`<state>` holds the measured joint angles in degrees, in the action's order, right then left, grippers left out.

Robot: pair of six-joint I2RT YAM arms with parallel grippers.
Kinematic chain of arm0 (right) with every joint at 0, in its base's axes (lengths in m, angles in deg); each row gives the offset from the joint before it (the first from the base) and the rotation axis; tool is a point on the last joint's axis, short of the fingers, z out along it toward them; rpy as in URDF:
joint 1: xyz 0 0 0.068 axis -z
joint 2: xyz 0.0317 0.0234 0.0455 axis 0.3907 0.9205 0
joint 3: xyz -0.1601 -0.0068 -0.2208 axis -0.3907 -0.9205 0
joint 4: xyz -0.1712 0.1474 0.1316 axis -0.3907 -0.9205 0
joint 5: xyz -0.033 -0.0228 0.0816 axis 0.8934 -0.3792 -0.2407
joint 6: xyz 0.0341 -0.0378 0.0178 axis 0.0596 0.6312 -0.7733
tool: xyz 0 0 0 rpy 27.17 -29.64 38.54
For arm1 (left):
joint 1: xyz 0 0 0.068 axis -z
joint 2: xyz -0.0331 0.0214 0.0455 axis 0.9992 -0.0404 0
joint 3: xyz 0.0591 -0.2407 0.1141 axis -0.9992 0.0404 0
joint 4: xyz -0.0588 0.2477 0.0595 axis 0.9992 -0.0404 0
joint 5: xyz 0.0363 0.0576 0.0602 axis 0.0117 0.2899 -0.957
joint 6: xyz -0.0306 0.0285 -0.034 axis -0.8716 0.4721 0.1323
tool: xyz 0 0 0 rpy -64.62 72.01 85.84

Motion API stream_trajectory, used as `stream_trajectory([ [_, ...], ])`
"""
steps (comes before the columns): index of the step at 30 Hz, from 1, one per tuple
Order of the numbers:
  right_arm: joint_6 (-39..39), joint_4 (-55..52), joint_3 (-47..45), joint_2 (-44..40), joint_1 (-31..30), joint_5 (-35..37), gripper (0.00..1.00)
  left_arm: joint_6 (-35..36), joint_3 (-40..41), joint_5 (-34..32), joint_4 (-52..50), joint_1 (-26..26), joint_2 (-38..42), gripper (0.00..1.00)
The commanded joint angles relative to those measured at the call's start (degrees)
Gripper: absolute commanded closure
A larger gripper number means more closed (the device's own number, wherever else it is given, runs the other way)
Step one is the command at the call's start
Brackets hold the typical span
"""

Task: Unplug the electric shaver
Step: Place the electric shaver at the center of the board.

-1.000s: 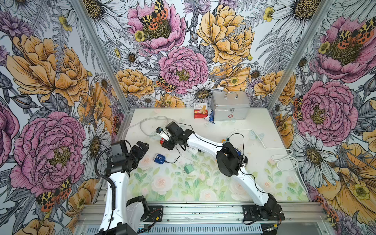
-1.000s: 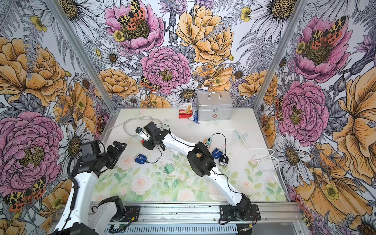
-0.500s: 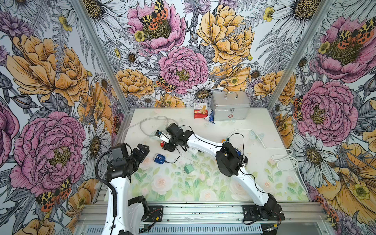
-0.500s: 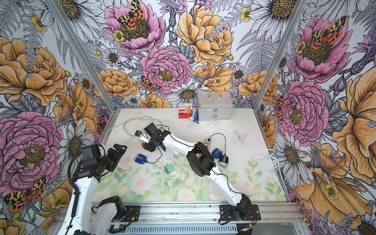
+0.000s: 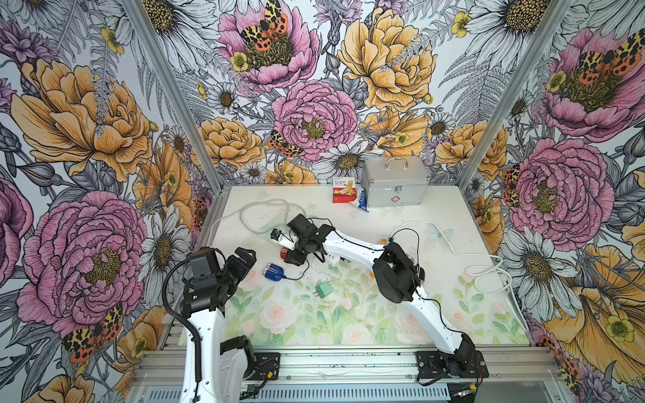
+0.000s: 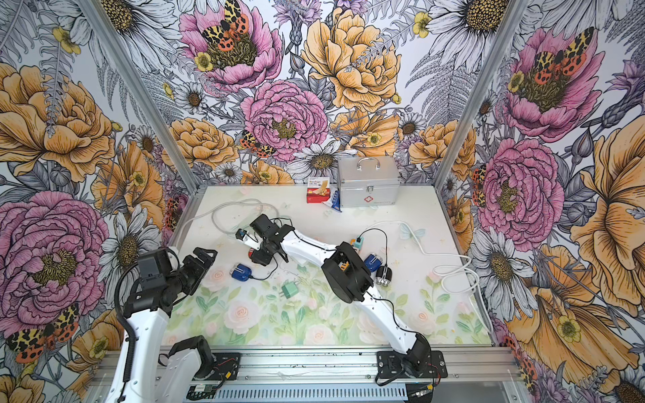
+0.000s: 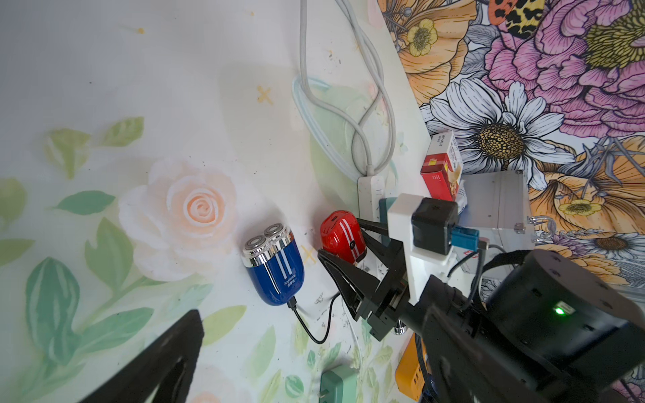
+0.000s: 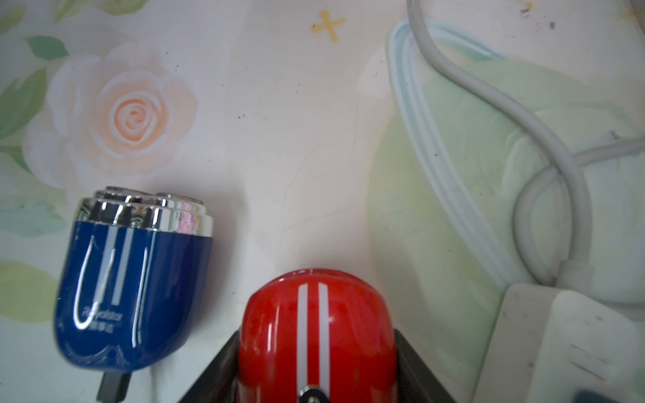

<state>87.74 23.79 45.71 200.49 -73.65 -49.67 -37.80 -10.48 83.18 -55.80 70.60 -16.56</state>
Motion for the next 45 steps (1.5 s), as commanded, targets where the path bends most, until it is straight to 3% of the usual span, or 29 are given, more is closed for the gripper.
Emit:
stream_trajectory([
  [1,-1.36,-1.16,2.75,-1.49,0.38,-1.15,0.52,-0.32,0.89,1.55,0.18,-0.51,1.48,0.02],
  [14,-1.81,-3.29,7.74,1.01,0.75,-2.1,0.37,-1.18,1.2,2.95,0.14,-0.19,1.96,0.01],
  [27,-1.29,-4.97,7.44,0.12,1.17,-3.11,0.41,-2.35,0.96,1.34,0.14,3.12,2.55,0.02],
  [32,-3.93,-4.75,8.16,-4.2,2.02,-2.72,0.43,-1.58,-1.41,-2.36,-1.49,10.29,1.44,0.03],
  [35,-5.5,-4.74,5.53,-9.32,3.3,-1.98,0.43,-1.21,-3.58,-7.37,-3.53,17.84,0.16,0.03],
  [39,-7.33,-4.68,-2.74,-17.34,4.95,1.48,0.43,-0.65,-5.79,-14.38,-5.54,28.7,-2.68,0.04],
  [45,-9.22,-4.46,-18.62,-31.11,9.82,8.13,0.42,2.95,-9.64,-20.74,-5.43,40.39,-10.38,0.04],
])
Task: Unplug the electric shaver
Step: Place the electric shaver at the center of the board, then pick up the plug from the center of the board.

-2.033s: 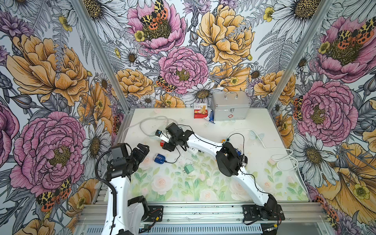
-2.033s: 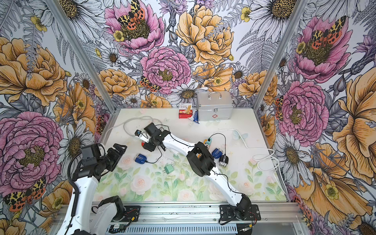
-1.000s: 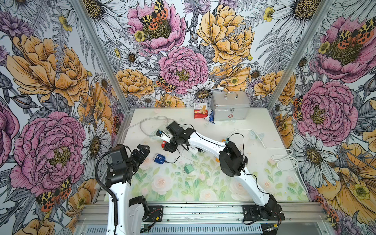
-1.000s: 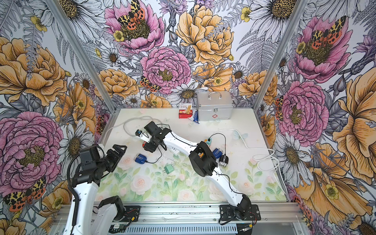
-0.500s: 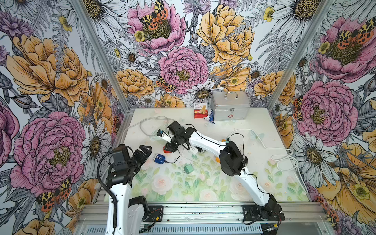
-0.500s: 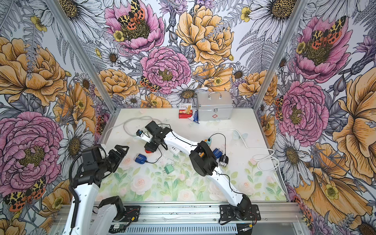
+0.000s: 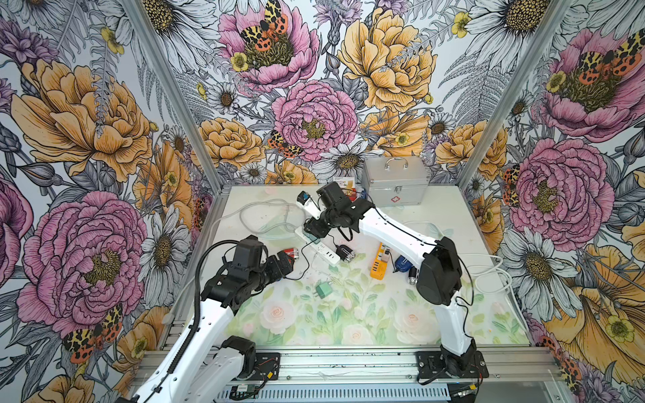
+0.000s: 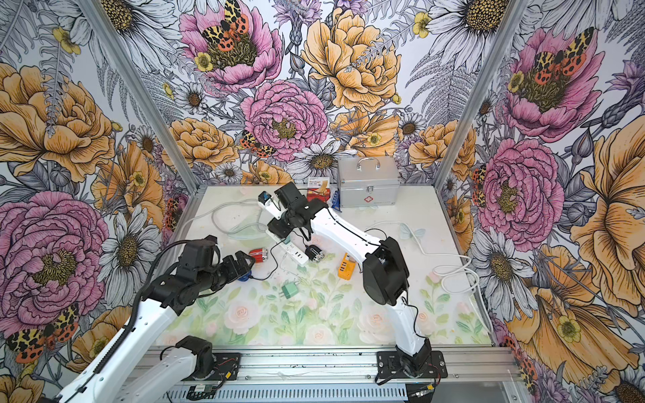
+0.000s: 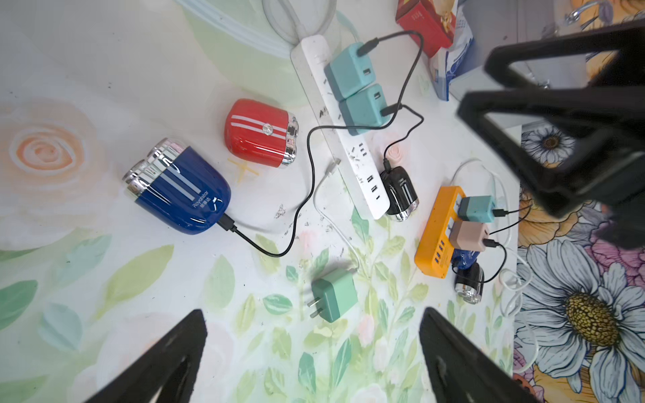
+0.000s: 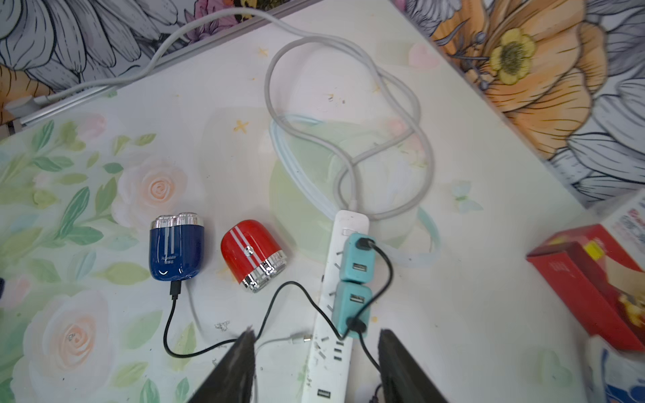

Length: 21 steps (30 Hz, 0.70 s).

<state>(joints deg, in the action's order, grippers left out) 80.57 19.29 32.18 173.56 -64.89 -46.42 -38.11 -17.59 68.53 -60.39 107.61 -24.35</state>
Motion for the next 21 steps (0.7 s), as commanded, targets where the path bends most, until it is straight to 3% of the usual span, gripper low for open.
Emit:
stream_trajectory([
  [1,-2.57,0.1,-8.16,-6.73,1.63,5.98,0.42,4.46,-3.57,-6.96,-0.87,5.28,-4.59,0.04],
  [6,-6.02,1.98,-23.29,-18.59,3.99,9.36,0.4,12.19,-9.4,-11.27,-0.82,13.64,-16.22,0.03],
  [13,-11.63,3.56,-40.21,-30.47,9.09,11.06,0.38,24.2,-15.36,-12.62,-0.7,20.49,-29.57,0.03],
  [21,-13.59,4.46,-48.95,-38.55,11.6,11.24,0.36,34.05,-16.72,-9.31,-0.5,24.19,-38.26,0.03],
])
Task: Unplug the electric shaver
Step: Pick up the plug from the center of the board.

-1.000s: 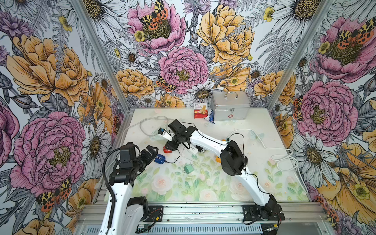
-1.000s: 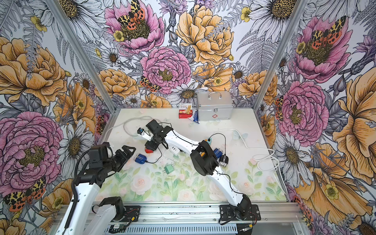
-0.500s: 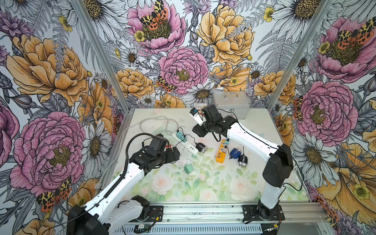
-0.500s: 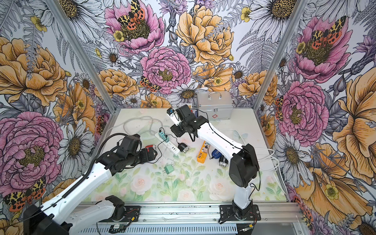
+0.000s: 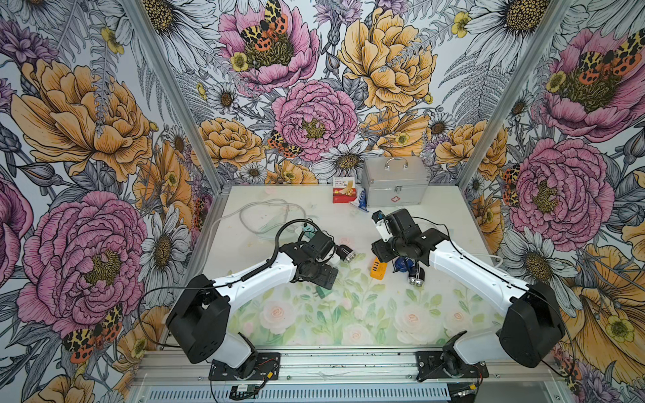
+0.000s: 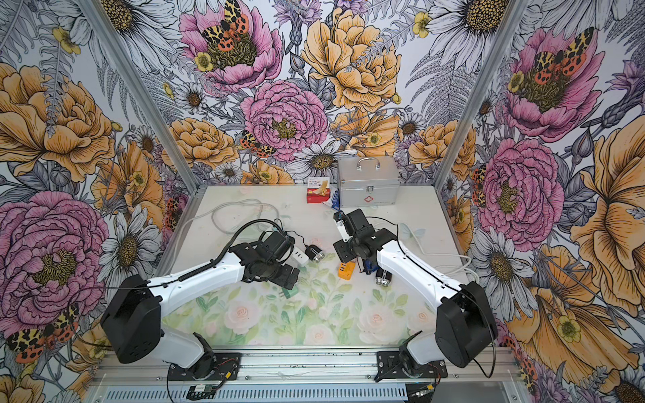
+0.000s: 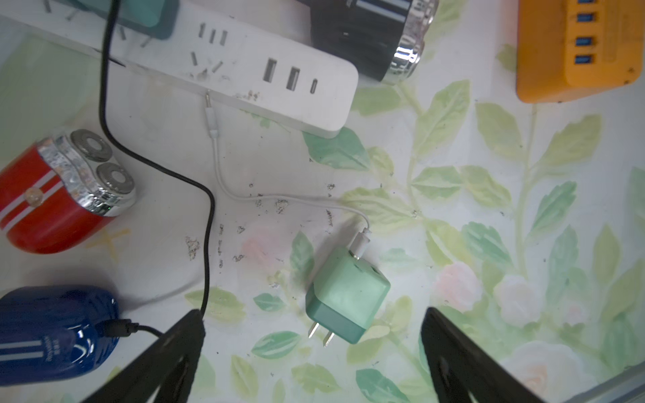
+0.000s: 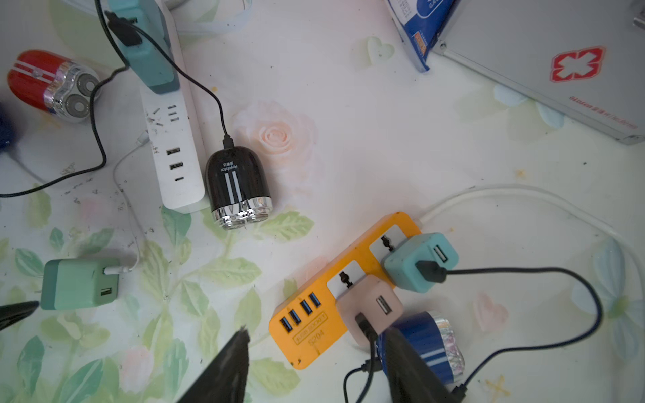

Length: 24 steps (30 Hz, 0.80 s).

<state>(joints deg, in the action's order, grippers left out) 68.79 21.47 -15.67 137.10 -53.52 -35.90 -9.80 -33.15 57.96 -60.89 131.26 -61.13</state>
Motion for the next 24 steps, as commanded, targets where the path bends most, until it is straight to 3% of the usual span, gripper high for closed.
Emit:
stream_trajectory([
  [1,-1.98,2.36,-1.67,-2.66,0.37,0.79,0.36,6.39,-1.1,1.55,-0.02,0.76,-2.4,0.04],
  [9,-2.09,2.63,-3.57,-4.69,1.08,0.75,0.34,8.83,-2.07,4.57,0.28,2.3,-8.22,0.06],
  [17,-2.16,2.8,-4.48,-4.93,1.12,0.94,0.34,9.44,-2.86,7.65,0.25,2.3,-12.47,0.17],
  [24,-1.99,3.48,-4.6,-3.97,1.26,0.55,0.34,8.6,-3.3,8.82,0.25,2.33,-14.07,0.43],
])
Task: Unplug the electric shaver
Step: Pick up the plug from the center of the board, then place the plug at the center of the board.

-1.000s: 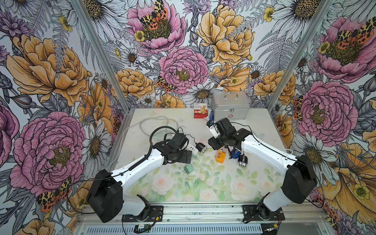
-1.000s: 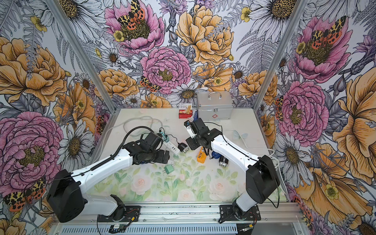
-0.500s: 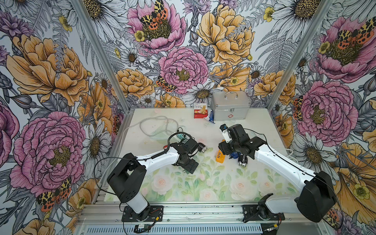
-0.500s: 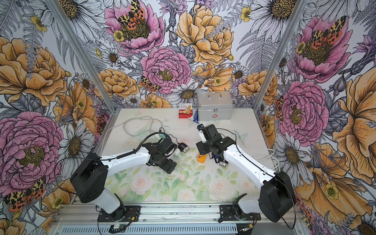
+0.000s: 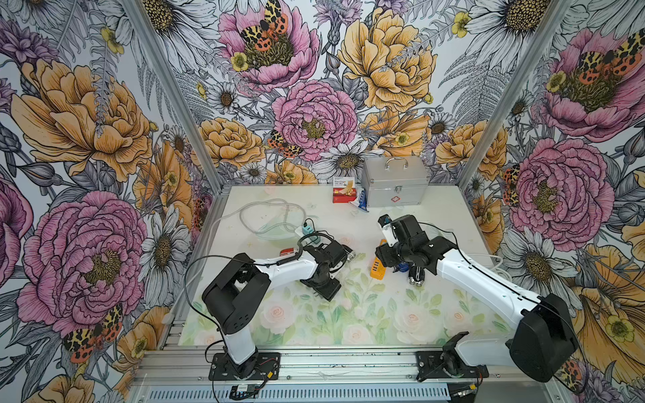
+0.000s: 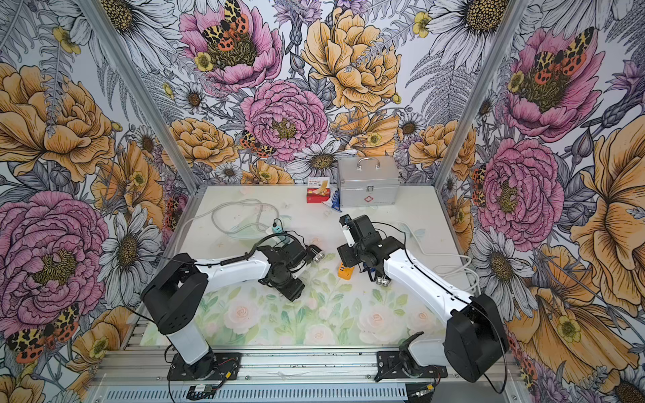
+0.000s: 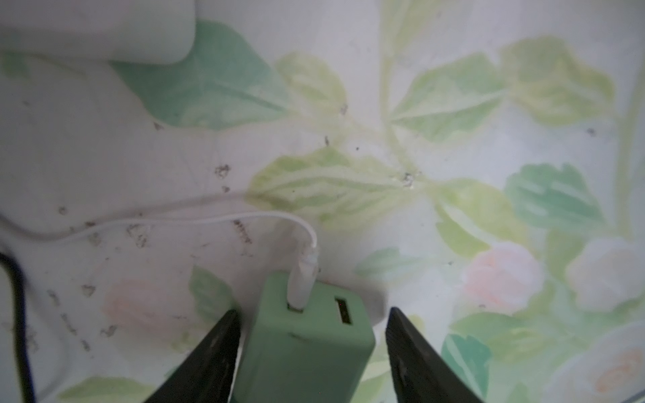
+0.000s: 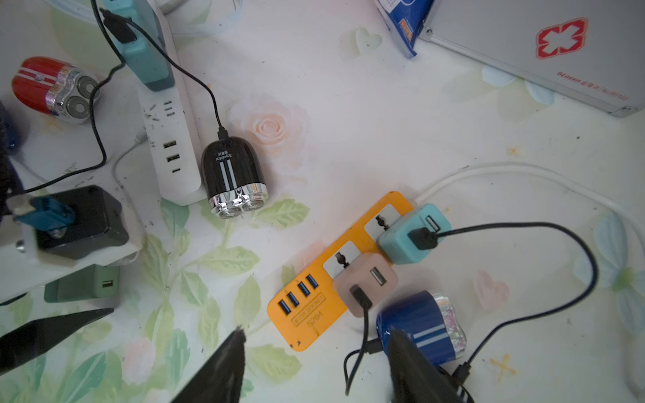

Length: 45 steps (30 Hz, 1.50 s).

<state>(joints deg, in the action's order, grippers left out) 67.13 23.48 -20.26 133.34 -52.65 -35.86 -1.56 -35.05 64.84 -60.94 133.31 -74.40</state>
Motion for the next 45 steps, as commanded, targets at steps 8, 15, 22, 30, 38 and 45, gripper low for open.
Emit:
stream_trajectory([
  [8,0.11,2.24,0.37,1.52,0.38,0.15,0.33,-0.93,-5.35,2.11,-0.13,1.91,4.72,0.59],
  [15,0.85,2.81,1.83,4.13,0.64,-1.08,0.34,-3.84,-11.74,1.43,-0.59,2.17,16.68,0.61],
  [22,1.34,3.16,5.37,8.25,0.63,-3.42,0.35,-6.52,-12.86,0.18,-1.31,-2.61,24.72,0.61],
  [30,1.83,3.68,8.5,10.86,0.54,-5.84,0.35,-9.58,-8.39,-3.61,-1.5,-25.65,33.89,0.6],
  [38,1.42,3.87,11.19,13.73,-0.65,-7.44,0.36,-6.24,-5.09,-0.26,1.33,-43.02,24.98,0.61],
  [45,0.94,4.21,11.81,15.25,-1.37,-7.3,0.36,-5.71,-0.84,1.89,7.02,-49.95,14.99,0.61],
])
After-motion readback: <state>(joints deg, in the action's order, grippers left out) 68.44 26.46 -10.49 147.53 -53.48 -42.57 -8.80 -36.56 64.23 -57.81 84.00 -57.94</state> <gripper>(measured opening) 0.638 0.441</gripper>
